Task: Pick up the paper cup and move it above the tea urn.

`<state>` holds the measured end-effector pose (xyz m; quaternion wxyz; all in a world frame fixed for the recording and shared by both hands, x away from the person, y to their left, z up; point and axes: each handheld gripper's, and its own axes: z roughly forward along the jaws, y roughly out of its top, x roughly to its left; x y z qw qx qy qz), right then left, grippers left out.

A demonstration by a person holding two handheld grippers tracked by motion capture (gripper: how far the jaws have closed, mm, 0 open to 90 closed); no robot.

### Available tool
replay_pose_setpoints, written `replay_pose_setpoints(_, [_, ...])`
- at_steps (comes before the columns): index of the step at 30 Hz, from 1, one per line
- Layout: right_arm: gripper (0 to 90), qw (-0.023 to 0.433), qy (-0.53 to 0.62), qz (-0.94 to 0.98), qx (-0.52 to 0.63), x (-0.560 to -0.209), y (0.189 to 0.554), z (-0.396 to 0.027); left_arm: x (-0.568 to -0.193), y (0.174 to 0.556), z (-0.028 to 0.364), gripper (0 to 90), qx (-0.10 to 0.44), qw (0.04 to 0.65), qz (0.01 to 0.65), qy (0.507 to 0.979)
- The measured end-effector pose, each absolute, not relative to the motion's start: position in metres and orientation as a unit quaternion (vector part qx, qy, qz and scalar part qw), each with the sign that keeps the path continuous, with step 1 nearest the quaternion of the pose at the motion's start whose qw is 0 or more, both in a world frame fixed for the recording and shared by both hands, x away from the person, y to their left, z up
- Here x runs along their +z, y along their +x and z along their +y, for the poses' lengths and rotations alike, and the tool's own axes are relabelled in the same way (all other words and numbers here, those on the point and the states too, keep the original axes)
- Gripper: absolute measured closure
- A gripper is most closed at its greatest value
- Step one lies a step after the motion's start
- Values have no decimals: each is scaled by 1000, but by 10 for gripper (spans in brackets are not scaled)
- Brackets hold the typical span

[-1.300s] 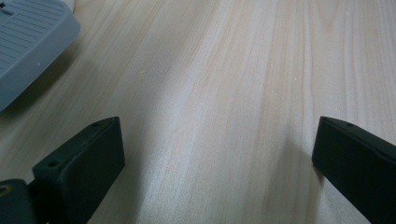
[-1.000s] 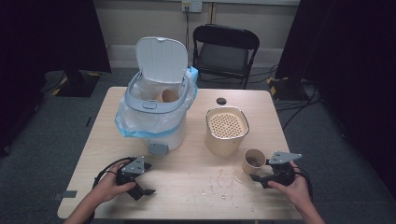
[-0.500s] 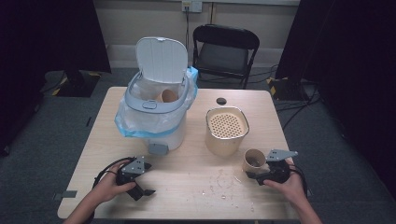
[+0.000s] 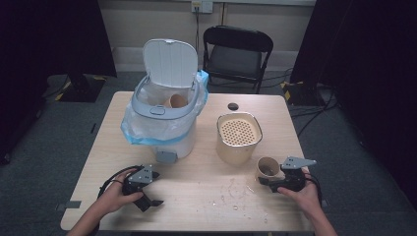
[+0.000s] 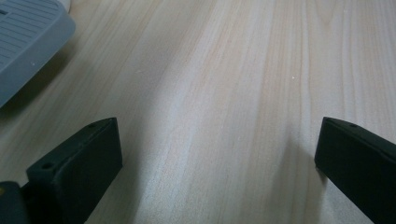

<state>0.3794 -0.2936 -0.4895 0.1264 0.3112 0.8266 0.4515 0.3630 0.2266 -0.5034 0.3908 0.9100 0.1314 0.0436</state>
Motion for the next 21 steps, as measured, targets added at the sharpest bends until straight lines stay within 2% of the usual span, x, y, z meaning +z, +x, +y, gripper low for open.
replay_pose_setpoints(21, [288, 140, 305, 815, 472, -494, 378, -293, -503, 363, 226, 0, 44, 390, 131, 910])
